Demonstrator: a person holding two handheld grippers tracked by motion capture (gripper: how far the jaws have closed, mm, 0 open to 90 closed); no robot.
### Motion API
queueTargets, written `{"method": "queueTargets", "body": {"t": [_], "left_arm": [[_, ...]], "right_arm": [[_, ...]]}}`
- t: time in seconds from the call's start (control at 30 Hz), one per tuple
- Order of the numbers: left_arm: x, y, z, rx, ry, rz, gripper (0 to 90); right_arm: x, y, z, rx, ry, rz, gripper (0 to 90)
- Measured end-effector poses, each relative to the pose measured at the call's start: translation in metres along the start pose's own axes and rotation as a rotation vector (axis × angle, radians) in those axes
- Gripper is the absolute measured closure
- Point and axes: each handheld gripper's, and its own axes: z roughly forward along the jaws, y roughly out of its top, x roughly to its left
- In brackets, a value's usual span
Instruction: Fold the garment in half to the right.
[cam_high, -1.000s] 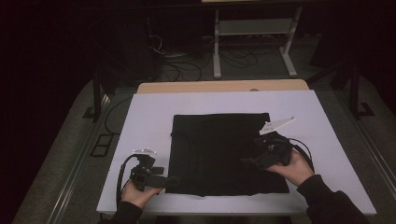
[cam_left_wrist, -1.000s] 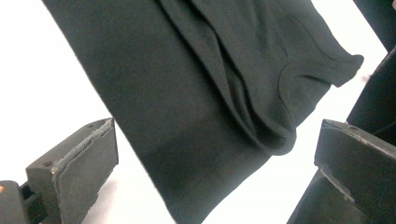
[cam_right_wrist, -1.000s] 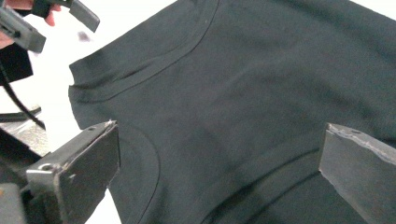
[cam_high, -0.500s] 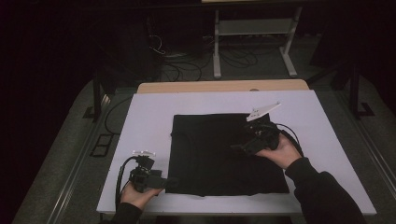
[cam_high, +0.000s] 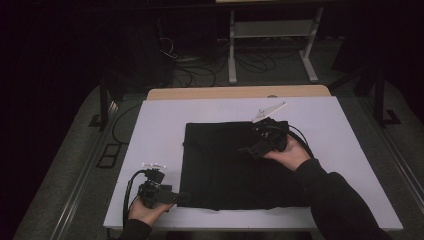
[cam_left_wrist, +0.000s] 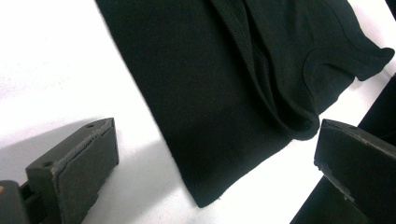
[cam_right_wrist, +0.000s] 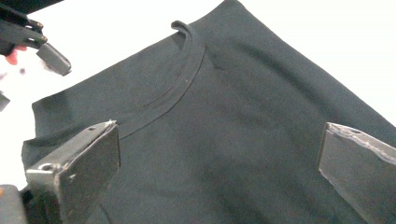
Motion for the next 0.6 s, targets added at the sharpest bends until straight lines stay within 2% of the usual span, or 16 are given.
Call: {"method": "queueTargets", "body": {"t": [0.2,0.4,0.6], "left_arm": [[0.0,-0.001,0.0,0.0,-0.001,-0.005,0.0],[-0.003,-0.002,0.001,0.011,-0.025,-0.013,0.0],[-0.006,-0.003,0.002,0.014,-0.032,-0.014,13.7]], "right_arm": [[-0.001,0.01,0.011,0.004,0.006,-0.01,0.0],[-0.001,0.017,0.018,0.002,0.013,-0.017,0.0],[-0.001,0.023,0.023,-0.007,0.014,-0.018,0.0]]}}
